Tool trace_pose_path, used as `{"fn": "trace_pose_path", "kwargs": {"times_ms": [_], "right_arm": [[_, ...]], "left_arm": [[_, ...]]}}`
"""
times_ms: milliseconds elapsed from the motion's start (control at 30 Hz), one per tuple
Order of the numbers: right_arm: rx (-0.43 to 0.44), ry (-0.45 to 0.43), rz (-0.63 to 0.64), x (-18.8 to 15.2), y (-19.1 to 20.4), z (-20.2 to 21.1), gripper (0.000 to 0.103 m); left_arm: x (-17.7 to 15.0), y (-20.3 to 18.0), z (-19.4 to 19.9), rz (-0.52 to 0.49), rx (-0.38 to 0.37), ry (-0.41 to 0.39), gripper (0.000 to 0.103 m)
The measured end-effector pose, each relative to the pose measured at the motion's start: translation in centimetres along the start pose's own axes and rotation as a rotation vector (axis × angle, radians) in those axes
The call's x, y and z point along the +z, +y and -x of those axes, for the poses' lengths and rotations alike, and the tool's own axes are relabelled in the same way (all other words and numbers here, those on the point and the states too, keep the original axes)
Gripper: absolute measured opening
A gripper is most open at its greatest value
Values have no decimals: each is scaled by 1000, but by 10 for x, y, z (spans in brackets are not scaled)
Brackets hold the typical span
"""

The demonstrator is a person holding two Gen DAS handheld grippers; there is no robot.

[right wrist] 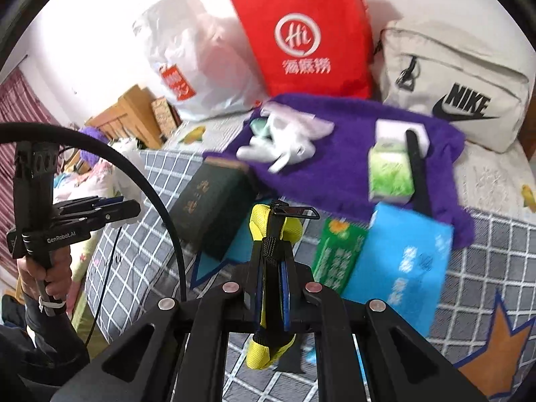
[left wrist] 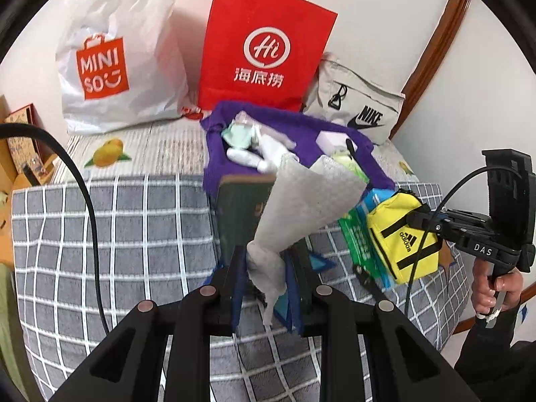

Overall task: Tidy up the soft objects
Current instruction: 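Carry the pouch in the right tool while the left tool carries the cloth over the towel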

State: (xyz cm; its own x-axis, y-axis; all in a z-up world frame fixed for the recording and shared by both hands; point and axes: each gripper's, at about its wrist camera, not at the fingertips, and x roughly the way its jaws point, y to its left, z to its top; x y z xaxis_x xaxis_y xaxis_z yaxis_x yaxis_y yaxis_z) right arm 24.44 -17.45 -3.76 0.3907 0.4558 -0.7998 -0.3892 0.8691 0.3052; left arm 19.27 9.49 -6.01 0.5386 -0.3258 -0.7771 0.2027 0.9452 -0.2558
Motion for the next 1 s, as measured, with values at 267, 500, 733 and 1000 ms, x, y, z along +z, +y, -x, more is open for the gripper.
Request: {"fn": "trace_pose_path", "kwargs": {"times_ms": [267, 500, 733, 1000], "right_arm": [[-10, -67, -17, 31, -21, 11, 9], [33, -94, -80, 61, -41, 0, 9], [21, -90, -132, 89, -62, -20, 9], [7, -69, -178, 111, -86, -45, 9]], "left_arm": [[45, -8, -10, -36, -6, -15, 22], [73, -10, -24, -41, -27, -19, 22], [99, -11, -51, -52, -34, 7, 22], [121, -11, -87, -53, -58, 45, 22]]}}
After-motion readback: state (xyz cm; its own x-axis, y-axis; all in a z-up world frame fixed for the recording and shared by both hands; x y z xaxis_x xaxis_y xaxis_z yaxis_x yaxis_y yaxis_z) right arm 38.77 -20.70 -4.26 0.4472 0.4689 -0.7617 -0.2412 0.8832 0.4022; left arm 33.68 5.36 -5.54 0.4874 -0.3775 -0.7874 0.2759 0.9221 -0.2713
